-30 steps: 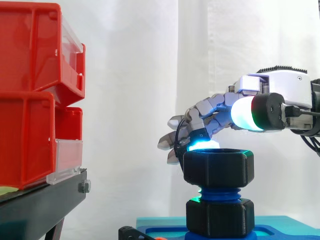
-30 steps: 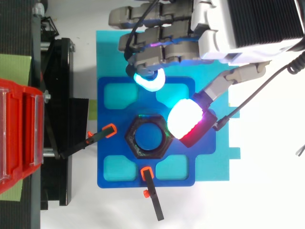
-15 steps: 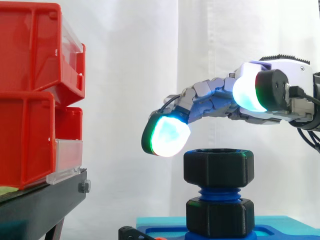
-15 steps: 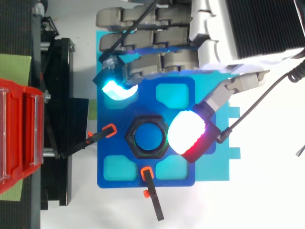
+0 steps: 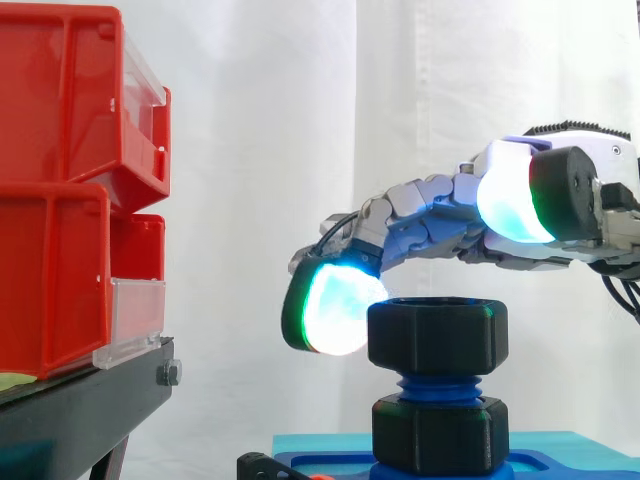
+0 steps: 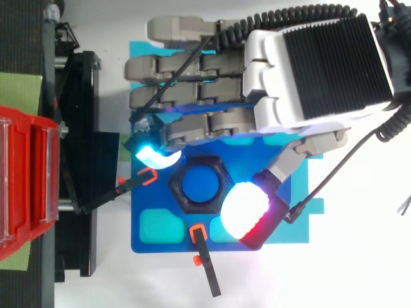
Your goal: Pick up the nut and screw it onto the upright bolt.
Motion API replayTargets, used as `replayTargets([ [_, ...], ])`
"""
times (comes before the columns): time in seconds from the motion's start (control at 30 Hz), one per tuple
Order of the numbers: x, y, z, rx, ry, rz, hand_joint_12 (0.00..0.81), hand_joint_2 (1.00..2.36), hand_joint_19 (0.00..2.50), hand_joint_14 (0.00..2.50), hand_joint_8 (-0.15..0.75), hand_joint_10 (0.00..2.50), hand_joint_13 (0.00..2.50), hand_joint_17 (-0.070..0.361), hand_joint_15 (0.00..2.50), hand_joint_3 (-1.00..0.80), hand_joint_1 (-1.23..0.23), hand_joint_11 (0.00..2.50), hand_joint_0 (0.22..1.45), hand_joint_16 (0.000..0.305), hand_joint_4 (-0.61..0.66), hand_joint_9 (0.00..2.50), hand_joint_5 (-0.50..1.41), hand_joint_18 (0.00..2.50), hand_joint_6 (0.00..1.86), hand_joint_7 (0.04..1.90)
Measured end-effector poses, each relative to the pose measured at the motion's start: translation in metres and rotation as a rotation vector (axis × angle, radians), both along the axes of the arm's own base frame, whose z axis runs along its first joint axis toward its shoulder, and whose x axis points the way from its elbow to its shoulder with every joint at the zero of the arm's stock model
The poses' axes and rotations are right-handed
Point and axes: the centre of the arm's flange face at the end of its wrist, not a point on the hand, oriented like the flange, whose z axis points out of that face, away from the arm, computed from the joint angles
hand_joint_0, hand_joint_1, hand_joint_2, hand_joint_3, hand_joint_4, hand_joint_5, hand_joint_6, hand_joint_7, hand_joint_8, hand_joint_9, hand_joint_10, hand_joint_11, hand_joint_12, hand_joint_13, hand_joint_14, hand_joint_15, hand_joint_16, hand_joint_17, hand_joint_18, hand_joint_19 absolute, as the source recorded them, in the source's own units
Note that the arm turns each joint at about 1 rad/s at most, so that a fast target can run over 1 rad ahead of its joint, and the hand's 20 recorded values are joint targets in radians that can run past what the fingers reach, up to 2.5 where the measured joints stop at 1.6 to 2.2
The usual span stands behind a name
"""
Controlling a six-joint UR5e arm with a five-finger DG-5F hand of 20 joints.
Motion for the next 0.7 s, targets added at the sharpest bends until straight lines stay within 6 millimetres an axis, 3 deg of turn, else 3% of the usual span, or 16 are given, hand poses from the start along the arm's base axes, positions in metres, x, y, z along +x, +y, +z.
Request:
replayTargets([
  [0.5, -0.001, -0.005, -0.001, -0.001, 0.005, -0.005, 0.302, 1.00, 0.00, 0.00, 0.245, 0.00, 0.20, 0.081, 0.00, -0.50, -0.17, 0.00, 0.49, 0.036, 0.23, 0.42, -0.10, 0.00, 0.50, 1.25],
  [0.63, -0.002, -0.010, -0.001, -0.002, 0.004, -0.010, 0.286, 1.00, 0.00, 0.00, 0.256, 0.00, 0.28, 0.075, 0.00, -0.50, -0.21, 0.00, 0.50, 0.033, 0.21, 0.52, -0.06, 0.00, 0.52, 1.44],
  [0.7, -0.002, -0.013, -0.001, -0.003, 0.004, -0.013, 0.274, 1.00, 0.00, 0.00, 0.256, 0.00, 0.34, 0.068, 0.00, -0.50, -0.22, 0.00, 0.50, 0.030, 0.20, 0.60, -0.06, 0.00, 0.57, 1.42],
])
